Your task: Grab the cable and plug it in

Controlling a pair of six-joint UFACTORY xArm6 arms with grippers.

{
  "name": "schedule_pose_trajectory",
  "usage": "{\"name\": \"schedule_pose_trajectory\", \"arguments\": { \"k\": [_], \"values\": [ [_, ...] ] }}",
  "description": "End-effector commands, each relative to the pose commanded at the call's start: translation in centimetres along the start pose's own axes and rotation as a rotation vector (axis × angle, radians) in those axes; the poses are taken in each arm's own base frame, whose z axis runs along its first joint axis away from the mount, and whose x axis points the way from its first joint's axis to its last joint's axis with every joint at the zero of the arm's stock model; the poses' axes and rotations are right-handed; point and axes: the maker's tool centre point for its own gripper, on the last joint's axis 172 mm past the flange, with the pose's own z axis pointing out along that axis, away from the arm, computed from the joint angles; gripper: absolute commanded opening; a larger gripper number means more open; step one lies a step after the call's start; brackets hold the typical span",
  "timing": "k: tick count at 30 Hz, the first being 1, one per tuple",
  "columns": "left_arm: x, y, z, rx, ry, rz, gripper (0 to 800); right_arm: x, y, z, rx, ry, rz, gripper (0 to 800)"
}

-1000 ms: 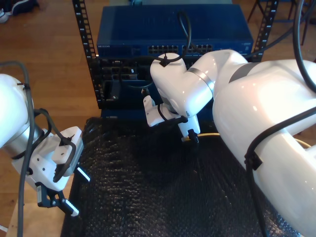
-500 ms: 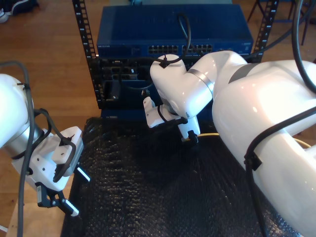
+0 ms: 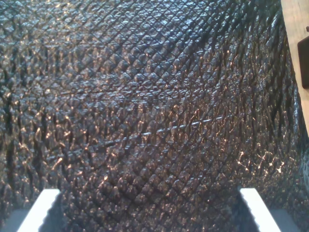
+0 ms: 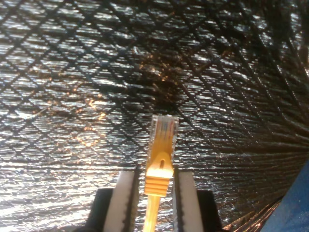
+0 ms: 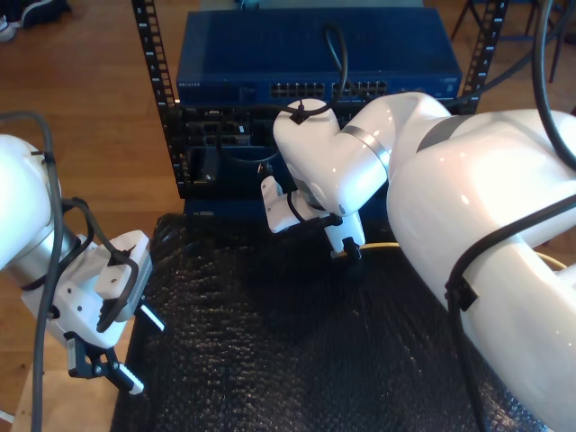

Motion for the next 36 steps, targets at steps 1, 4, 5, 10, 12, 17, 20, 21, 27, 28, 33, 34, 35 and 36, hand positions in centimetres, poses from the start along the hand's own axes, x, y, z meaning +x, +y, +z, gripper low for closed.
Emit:
{"name": "schedule_pose_trajectory", "arguments": {
  "k": [1,4,5,10,12,17,20,21,27,28,33,34,35,36],
  "values": [
    [0.0,0.0,0.0,0.0,0.0,0.0,800,0.0,0.0,0.0,-0.001,0.001,0.0,159],
    [0.0,0.0,0.0,0.0,0.0,0.0,800,0.0,0.1,0.0,-0.003,0.002,0.0,103],
    [0.0,0.0,0.0,0.0,0.0,0.0,800,0.0,0.1,0.0,-0.003,0.001,-0.001,72],
    [0.0,0.0,0.0,0.001,0.0,0.001,800,0.1,0.1,-0.1,-0.004,0.003,0.0,26],
    [0.0,0.0,0.0,0.0,0.0,0.0,800,0.2,0.0,-0.4,-0.004,0.005,0.002,17],
    [0.0,0.0,0.0,0.0,0.0,0.0,800,-0.3,-0.2,-1.9,-0.02,0.016,0.012,6],
    [0.0,0.0,0.0,0.0,0.0,-0.002,800,-0.7,-0.4,-3.1,-0.028,0.031,0.028,6],
    [0.0,0.0,0.0,0.001,0.0,-0.001,800,-0.7,-0.6,-3.5,-0.027,0.043,0.037,6],
    [0.2,-0.1,-0.3,0.004,0.001,0.001,800,-0.6,-3.1,-6.9,0.004,0.139,0.1,6],
    [0.2,0.0,-0.4,0.004,0.001,0.002,800,-0.8,-3.5,-7.3,0.005,0.15,0.102,6],
    [1.2,0.1,-0.6,0.004,0.029,0.003,800,-1.8,-5.6,-9.9,-0.015,0.185,0.119,6],
    [1.6,0.1,-0.7,0.006,0.042,0.004,800,-1.9,-6.0,-10.4,-0.018,0.198,0.127,6],
    [2.0,0.2,-0.8,0.004,0.053,0.004,800,-1.9,-6.4,-11.0,-0.019,0.213,0.135,6],
    [2.3,0.1,-1.0,0.008,0.063,0.006,800,-1.9,-6.9,-11.4,-0.015,0.23,0.144,6]
  ]
}}
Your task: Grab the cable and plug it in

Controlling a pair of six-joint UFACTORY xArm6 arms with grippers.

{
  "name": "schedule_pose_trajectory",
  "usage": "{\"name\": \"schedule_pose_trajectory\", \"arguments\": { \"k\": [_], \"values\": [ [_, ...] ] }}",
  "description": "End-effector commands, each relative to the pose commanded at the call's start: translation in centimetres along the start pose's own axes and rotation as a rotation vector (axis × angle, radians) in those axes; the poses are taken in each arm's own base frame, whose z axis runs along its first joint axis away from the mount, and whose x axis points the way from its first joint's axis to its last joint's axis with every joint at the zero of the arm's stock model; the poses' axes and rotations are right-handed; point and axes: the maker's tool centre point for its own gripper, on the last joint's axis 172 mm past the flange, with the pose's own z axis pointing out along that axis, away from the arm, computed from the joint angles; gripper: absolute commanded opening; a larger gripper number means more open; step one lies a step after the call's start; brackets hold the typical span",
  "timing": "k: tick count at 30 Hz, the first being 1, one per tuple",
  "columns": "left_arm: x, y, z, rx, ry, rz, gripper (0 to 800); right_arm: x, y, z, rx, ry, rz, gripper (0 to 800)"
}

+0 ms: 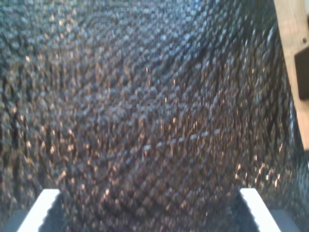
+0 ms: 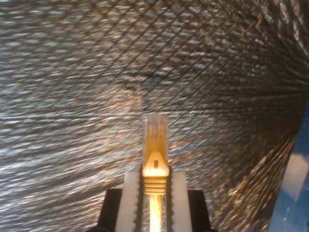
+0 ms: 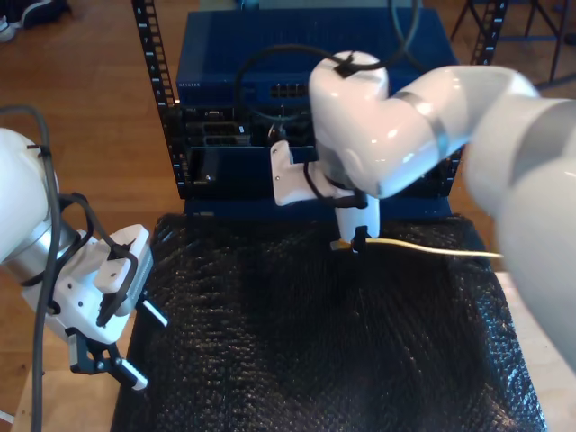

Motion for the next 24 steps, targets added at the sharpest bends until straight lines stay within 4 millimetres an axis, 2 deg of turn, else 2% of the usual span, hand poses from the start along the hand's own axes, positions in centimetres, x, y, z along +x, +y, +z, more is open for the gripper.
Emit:
{"name": "schedule_pose_trajectory", "arguments": {
  "k": [9,20,24],
  "values": [
    [2.0,0.1,-1.0,0.004,0.047,0.012,800,0.4,-4.7,-4.1,0.068,0.125,0.01,6],
    [5.2,-0.5,-2.0,0.042,0.146,0.008,800,-0.3,-8.2,-8.3,0.092,0.202,0.039,4],
    [6.4,-0.9,-2.4,0.058,0.182,0.011,800,-0.4,-8.6,-10.0,0.082,0.239,0.047,4]
  ]
}}
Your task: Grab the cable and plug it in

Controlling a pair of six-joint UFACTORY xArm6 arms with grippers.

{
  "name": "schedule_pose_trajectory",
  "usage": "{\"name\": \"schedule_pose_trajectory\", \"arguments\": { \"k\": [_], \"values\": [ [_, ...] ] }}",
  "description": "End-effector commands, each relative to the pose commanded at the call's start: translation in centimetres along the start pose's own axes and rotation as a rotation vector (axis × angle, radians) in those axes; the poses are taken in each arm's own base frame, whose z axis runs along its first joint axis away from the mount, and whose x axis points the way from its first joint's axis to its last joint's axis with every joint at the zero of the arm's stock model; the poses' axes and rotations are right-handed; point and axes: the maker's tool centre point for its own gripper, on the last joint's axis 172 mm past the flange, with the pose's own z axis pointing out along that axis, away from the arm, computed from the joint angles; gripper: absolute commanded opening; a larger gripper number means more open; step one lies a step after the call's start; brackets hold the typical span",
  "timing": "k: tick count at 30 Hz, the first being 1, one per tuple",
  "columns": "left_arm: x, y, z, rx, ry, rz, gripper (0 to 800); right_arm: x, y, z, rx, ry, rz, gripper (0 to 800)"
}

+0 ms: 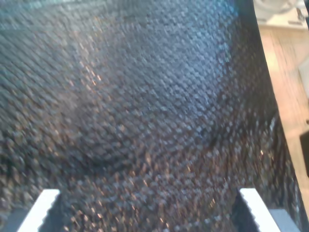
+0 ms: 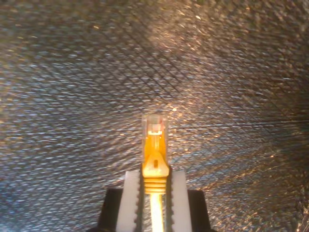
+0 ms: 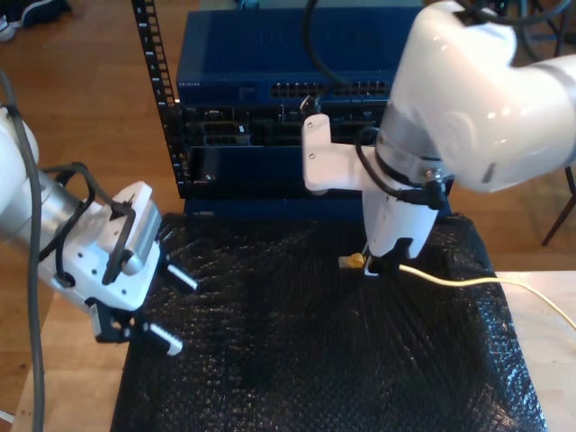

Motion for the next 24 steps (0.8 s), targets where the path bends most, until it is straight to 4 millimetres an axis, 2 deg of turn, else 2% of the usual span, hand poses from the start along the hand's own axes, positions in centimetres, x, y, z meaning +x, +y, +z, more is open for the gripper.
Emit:
{"name": "schedule_pose_trajectory", "arguments": {
  "k": [10,18,24],
  "values": [
    [2.1,-0.7,-0.1,0.024,0.069,-0.015,800,0.4,-1.5,-3.8,-0.022,0.09,0.037,4],
    [3.9,-1.0,0.0,0.025,0.089,0.013,800,0.8,-2.1,-5.5,-0.023,0.142,0.059,4],
    [6.1,-0.9,0.5,0.006,0.081,0.032,800,1.5,-2.4,-6.7,-0.026,0.196,0.07,4]
  ]
}}
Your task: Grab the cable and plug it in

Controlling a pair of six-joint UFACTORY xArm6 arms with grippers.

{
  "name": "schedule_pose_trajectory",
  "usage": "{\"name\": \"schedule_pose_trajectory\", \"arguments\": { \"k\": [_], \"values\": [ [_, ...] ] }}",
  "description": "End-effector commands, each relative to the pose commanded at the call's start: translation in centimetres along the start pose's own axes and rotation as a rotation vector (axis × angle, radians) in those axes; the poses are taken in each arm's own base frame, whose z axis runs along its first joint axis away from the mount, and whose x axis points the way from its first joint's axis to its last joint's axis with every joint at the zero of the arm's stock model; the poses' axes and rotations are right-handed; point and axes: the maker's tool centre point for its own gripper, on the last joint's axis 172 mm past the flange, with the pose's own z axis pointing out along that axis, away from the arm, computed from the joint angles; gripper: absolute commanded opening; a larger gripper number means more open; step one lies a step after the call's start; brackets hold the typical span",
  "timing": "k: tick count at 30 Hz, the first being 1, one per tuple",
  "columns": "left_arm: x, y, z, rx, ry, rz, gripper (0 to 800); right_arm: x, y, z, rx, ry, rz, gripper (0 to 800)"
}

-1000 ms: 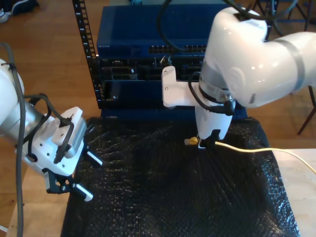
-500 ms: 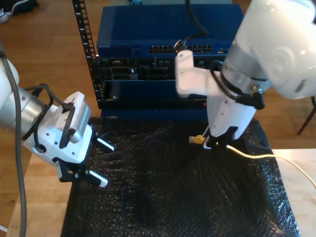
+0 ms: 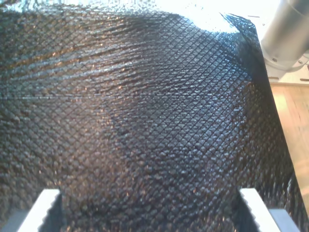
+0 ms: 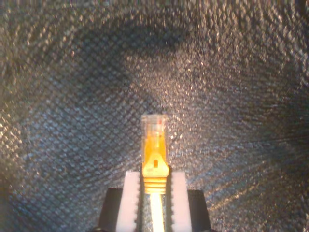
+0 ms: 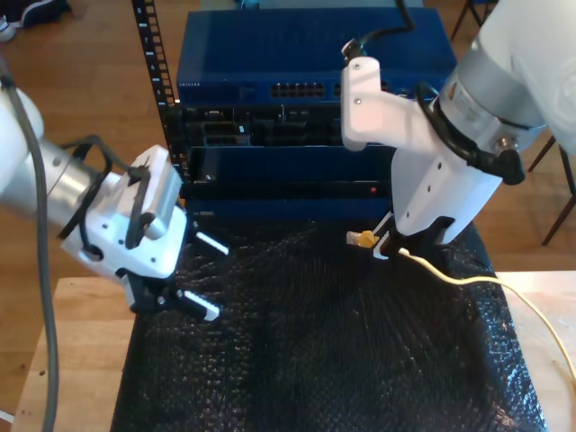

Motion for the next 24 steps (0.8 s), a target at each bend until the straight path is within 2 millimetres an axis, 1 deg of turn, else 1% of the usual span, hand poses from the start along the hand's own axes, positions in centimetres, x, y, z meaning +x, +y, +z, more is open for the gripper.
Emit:
{"name": "schedule_pose_trajectory", "arguments": {
  "k": [3,7,10,12,16,19,22,24],
  "values": [
    [1.5,-0.1,0.4,-0.005,0.013,0.02,800,0.4,-0.1,-0.4,0.0,0.028,-0.002,4],
    [3.6,-0.1,1.1,-0.012,0.063,0.036,800,1.0,-0.7,-1.1,0.006,0.06,0.0,4],
    [5.2,-0.1,1.5,-0.016,0.106,0.046,800,0.7,-0.4,-1.9,-0.015,0.068,0.012,4],
    [5.8,-0.3,1.6,-0.014,0.128,0.045,800,0.4,-0.1,-2.2,-0.023,0.069,0.022,4],
    [6.7,-0.6,1.1,0.0,0.139,0.055,800,0.1,0.2,-2.4,-0.031,0.072,0.034,4],
    [8.2,-1.0,0.1,0.021,0.163,0.064,800,0.1,0.3,-2.4,-0.031,0.075,0.037,4],
    [9.4,-1.2,-0.2,0.031,0.197,0.062,800,0.7,0.0,-2.3,-0.018,0.1,0.033,4],
    [9.7,-1.3,-0.3,0.036,0.205,0.063,800,1.1,-0.2,-2.3,-0.011,0.116,0.032,4]
  ]
}}
